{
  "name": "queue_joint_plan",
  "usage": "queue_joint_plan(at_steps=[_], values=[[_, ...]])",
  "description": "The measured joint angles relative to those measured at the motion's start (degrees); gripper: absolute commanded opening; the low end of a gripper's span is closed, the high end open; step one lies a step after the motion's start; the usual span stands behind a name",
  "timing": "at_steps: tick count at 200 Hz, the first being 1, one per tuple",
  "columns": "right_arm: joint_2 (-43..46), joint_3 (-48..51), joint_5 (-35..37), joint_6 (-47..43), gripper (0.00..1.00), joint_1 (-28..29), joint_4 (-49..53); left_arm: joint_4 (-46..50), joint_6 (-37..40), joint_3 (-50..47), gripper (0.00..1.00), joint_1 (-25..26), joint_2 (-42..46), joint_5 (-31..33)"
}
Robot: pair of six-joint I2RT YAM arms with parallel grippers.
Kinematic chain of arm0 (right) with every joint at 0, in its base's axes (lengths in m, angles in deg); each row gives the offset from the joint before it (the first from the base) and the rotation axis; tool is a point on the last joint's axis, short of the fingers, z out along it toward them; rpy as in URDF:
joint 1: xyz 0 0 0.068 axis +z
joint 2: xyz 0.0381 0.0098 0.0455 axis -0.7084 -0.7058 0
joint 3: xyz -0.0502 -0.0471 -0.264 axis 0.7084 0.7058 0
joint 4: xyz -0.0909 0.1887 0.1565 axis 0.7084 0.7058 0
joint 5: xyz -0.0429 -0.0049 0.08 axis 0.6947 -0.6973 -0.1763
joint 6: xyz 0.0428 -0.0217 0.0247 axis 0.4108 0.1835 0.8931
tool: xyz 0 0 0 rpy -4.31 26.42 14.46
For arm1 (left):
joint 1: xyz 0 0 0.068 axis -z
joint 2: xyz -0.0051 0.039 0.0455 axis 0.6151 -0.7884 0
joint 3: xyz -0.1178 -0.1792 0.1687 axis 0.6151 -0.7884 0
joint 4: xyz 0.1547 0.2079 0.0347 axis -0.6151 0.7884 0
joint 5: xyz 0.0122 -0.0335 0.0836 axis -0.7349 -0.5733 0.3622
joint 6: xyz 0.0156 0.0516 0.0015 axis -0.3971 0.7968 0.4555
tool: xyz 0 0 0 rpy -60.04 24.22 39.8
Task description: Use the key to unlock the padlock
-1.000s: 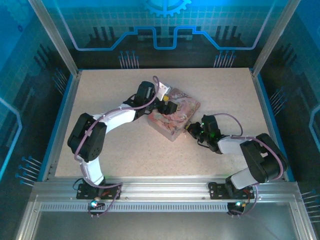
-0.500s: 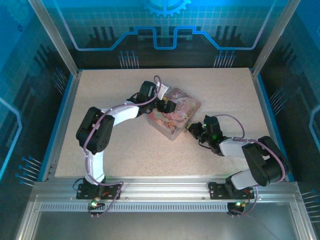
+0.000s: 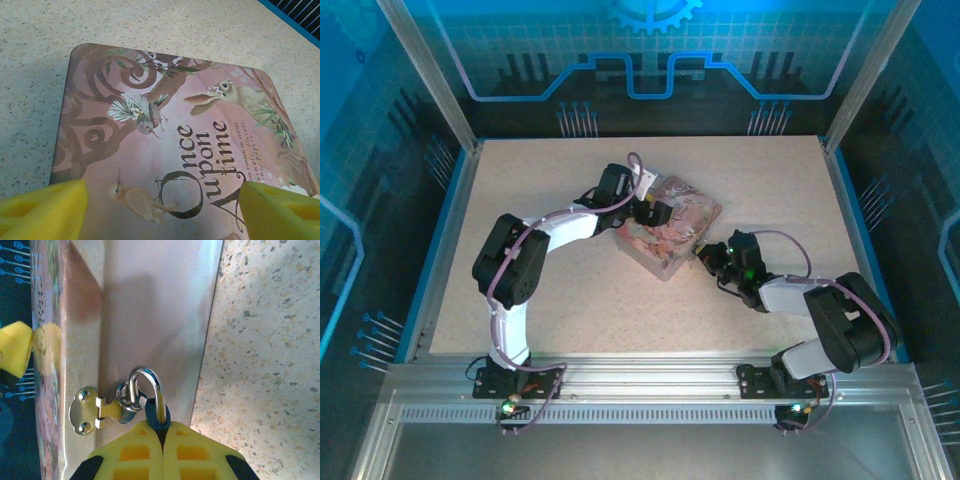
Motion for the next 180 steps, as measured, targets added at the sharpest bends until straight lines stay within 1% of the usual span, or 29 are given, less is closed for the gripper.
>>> queue_joint_plan(at_steps=[23,59,98,132,151,180], values=[[1.0,0.0,0.9,0.4,0.00,-0.1,0.6,0.0,0.0,0.0,0.80,0.0,0.0,0.0],[5.0,-0.2,3.2,0.8,0.00,-0.2,5.0,-0.9,0.0,-0.1,0.80,0.0,-0.2,0.2],[10.0,-2.3,5.3,-1.8,0.00,-0.2,16.2,-1.3,0.0,-0.4,0.82,0.0,-0.1,0.2],[17.0,-3.6,5.6,-7.2,0.00,-0.2,29.0,-0.5,-0.1,-1.3,0.85,0.0,1.2,-0.1],[19.6,-5.9,5.2,-11.6,0.00,-0.2,36.0,1.9,-0.2,-2.3,0.86,-0.1,3.2,-0.1],[21.2,-8.4,3.7,-17.2,0.00,-0.2,43.0,6.2,-0.2,-3.3,0.86,0.0,8.6,-0.5]])
